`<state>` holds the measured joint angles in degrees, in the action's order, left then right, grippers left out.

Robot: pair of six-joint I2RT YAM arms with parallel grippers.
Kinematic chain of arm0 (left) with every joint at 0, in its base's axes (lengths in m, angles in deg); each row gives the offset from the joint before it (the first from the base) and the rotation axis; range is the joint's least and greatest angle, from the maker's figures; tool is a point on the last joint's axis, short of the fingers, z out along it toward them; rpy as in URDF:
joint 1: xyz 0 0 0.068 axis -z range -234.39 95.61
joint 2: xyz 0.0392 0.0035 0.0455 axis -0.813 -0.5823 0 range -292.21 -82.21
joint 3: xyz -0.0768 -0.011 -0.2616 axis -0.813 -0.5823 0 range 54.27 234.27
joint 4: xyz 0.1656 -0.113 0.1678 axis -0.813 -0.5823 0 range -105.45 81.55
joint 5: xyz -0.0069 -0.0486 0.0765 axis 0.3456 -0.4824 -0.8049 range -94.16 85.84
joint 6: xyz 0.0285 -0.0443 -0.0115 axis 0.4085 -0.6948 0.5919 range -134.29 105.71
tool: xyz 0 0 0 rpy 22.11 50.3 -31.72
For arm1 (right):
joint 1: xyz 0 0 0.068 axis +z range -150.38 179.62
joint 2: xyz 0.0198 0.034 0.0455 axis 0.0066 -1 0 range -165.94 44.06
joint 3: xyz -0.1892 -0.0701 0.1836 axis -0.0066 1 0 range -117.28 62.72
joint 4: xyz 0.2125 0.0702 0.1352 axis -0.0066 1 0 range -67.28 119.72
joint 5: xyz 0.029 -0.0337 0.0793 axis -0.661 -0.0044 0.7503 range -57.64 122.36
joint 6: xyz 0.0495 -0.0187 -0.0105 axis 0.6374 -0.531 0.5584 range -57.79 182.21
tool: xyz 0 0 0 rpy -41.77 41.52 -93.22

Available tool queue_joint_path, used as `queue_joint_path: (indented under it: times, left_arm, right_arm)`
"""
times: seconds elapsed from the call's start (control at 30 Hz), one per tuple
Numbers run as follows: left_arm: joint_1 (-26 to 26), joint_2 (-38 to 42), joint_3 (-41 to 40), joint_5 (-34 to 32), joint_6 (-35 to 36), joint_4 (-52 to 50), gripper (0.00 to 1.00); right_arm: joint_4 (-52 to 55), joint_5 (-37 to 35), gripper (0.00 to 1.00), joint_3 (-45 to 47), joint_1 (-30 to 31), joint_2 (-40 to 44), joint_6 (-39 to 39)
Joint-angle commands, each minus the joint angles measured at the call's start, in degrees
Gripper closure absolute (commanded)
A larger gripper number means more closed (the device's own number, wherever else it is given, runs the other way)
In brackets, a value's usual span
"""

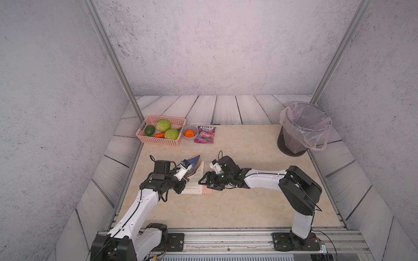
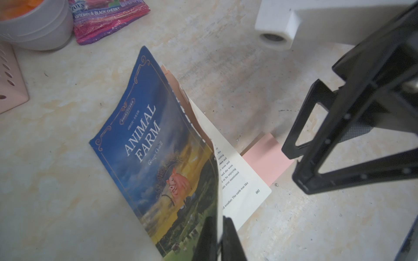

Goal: Peel off the used sticky note
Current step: Turn the page of the book at the center of the board.

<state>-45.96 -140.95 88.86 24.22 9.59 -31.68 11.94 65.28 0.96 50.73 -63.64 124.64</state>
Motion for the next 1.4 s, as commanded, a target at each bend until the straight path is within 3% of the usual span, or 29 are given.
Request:
queue_joint_path:
  times: [0.0, 0.4, 1.37]
  left_arm:
    - [0.2, 0.2, 0.9, 0.0, -1.5, 0.9, 1.0]
    - [0.2, -0.2, 0.5, -0.1, -1.9, 1.2, 1.0]
    - [0.2, -1.0, 0.0, 0.3, -1.6, 1.5, 1.0]
  right_arm:
    - [-1.6, 0.0, 0.25, -2.0, 0.6, -2.7, 0.3]
    - [-4.4, -0.5, 0.25, -4.9, 1.0, -9.0, 1.5]
    - [-2.3, 0.3, 0.23, -9.3, 2.1, -11.3, 0.9]
